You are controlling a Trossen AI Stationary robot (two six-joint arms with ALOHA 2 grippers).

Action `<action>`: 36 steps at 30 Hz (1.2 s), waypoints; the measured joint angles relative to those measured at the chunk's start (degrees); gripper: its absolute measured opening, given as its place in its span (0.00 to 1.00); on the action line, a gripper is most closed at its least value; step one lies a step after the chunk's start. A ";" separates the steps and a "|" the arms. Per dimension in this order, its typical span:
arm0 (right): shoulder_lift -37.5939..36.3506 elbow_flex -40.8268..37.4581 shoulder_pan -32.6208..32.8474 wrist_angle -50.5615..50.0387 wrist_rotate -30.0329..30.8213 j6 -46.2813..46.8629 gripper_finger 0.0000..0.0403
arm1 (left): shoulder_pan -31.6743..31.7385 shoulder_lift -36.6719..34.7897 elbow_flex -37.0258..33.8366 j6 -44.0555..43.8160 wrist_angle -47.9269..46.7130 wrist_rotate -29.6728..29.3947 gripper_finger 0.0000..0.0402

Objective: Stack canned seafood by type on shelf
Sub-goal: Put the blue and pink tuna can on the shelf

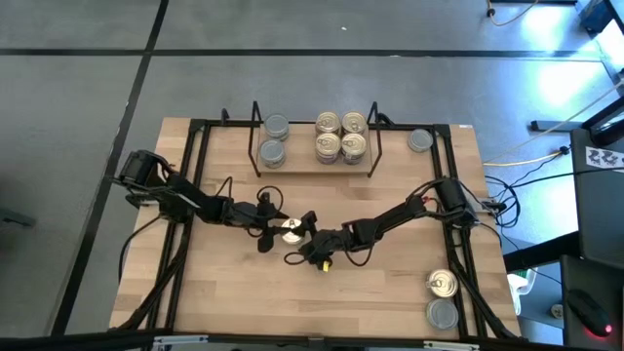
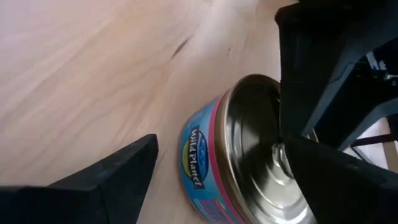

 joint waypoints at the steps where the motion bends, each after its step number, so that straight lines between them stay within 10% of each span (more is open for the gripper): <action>1: 0.03 0.03 0.01 -0.08 0.31 -0.48 0.88 | 0.00 0.00 -0.04 0.10 0.09 -0.01 0.45; 36: -3.97 0.70 2.16 -5.64 -0.11 2.85 0.88 | -2.80 -4.23 1.46 8.90 -1.26 7.07 0.45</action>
